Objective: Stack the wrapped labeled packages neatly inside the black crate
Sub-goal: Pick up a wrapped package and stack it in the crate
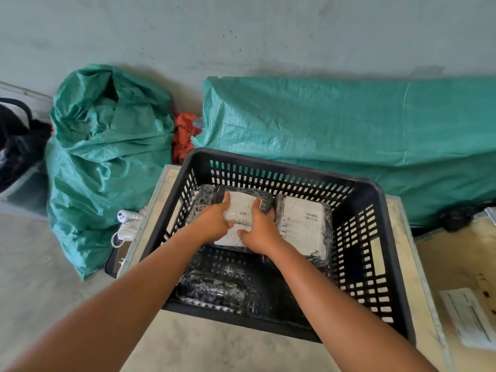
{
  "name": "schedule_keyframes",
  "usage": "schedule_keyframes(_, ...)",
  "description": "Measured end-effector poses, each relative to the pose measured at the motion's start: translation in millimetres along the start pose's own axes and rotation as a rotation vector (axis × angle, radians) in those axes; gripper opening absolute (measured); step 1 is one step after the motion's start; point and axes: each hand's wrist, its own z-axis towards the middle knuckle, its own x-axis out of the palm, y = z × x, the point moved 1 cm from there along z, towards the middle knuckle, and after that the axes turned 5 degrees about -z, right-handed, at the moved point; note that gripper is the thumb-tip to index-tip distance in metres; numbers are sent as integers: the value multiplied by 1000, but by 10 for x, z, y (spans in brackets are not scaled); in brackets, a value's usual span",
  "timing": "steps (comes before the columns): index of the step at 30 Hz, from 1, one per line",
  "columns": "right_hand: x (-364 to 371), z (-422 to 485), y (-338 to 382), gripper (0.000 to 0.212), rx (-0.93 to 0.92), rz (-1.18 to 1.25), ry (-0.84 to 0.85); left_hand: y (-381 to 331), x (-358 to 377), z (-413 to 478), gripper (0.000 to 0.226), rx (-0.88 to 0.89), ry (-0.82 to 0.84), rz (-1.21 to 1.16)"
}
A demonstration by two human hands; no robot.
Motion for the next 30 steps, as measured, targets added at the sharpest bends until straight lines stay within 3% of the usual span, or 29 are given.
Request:
schedule_keyframes(6,156,135,136,126,149,-32,47,-127,415,51,104,-135,-24,179)
schedule_keyframes(11,416,180,25,119,89,-72,-63,45,478,172,109,-73,-35,164)
schedule_keyframes(15,554,233,-98,125,47,-134,-28,218,527,292,110,15,-14,130)
schedule_keyframes(21,664,370,-184,96,85,-266,53,378,664,515,90,-42,160,276)
schedule_keyframes(26,658,490,-205,73,106,-329,-49,412,699,581,90,-45,146,299)
schedule_keyframes(30,646,469,-197,67,110,-350,-65,389,665,533,90,-45,109,234)
